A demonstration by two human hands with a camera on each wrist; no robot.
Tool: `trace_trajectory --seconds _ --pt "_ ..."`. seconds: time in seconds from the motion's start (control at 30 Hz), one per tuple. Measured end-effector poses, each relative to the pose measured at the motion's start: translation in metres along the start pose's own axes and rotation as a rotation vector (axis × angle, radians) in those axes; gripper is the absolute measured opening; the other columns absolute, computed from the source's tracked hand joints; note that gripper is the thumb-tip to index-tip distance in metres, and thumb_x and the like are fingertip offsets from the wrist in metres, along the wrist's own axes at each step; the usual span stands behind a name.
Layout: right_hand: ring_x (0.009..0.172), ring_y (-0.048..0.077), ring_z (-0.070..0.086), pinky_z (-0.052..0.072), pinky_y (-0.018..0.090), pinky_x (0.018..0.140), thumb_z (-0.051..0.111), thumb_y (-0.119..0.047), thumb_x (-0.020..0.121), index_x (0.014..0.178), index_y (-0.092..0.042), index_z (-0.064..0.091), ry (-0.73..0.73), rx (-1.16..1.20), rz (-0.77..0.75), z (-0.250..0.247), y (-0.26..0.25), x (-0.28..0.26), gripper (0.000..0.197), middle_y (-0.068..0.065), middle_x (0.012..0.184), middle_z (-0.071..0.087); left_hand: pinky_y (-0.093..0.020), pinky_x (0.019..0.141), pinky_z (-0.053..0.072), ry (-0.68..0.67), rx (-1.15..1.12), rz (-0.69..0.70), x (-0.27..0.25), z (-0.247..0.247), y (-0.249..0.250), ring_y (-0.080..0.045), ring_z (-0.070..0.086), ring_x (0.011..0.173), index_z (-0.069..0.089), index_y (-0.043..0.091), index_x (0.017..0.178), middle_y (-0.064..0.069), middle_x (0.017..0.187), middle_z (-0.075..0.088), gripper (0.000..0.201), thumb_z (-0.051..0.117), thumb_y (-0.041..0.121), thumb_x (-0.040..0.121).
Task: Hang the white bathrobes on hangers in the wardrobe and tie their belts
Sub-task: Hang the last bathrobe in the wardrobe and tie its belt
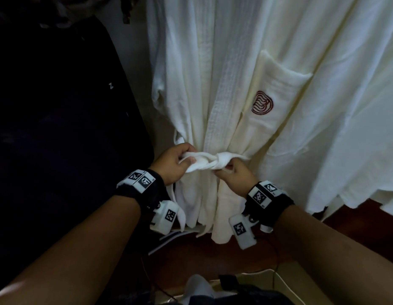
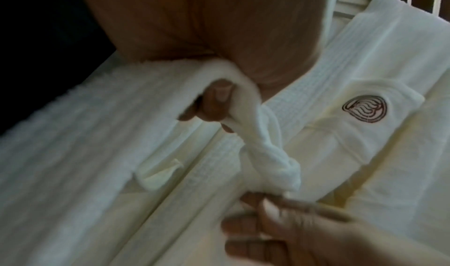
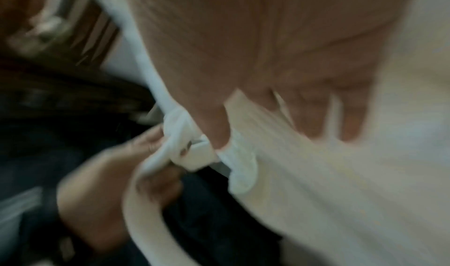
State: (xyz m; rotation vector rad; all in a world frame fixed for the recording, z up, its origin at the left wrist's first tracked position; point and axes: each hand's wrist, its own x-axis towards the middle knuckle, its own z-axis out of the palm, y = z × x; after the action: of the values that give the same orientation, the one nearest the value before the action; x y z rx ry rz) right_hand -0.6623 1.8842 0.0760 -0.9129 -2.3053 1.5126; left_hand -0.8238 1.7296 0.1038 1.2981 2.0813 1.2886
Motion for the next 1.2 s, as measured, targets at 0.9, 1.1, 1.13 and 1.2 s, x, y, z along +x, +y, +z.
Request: trace_trajectory --seconds 0.9,1.1,1.13,1.2 --pt "0.106 0.025 0.063 0.042 0.026 0.084 0.061 -0.042 0.092 0.116 -0.010 0.068 0.068 -0.351 0.026 -0.067 -0.024 0.004 0.040 0.009 0.114 0.069 -0.036 0.077 0.051 -0.012 0.743 -0.143 0.009 -0.021 0.001 -0.032 0.065 0.094 0.066 0.014 0.100 -0.013 0.098 0.067 0.034 0.055 0.045 0.093" --pt "0.103 0.030 0.061 0.038 0.026 0.078 0.057 -0.047 0.092 0.114 -0.008 0.066 0.283 -0.438 0.206 -0.123 0.009 -0.003 0.045 0.011 0.114 0.066 -0.038 0.084 0.050 0.198 0.795 -0.414 0.027 -0.066 -0.039 -0.038 0.063 0.101 0.066 0.005 0.110 -0.022 0.111 0.067 0.039 0.044 0.036 0.101" --pt "0.098 0.030 0.062 0.037 0.026 0.076 0.057 -0.045 0.093 0.109 -0.007 0.067 0.273 -0.443 0.182 -0.120 0.012 -0.007 0.043 0.012 0.109 0.067 -0.038 0.084 0.049 0.205 0.776 -0.431 0.031 -0.062 -0.038 -0.038 0.063 0.102 0.066 0.006 0.112 -0.022 0.112 0.066 0.039 0.044 0.036 0.101" --pt "0.088 0.029 0.061 0.037 0.024 0.073 0.056 -0.042 0.094 0.104 -0.008 0.069 0.266 -0.462 0.127 -0.112 0.013 -0.017 0.038 0.012 0.099 0.068 -0.039 0.087 0.049 0.189 0.764 -0.452 0.036 -0.052 -0.030 -0.039 0.062 0.106 0.066 0.005 0.114 -0.023 0.114 0.065 0.036 0.046 0.032 0.100"
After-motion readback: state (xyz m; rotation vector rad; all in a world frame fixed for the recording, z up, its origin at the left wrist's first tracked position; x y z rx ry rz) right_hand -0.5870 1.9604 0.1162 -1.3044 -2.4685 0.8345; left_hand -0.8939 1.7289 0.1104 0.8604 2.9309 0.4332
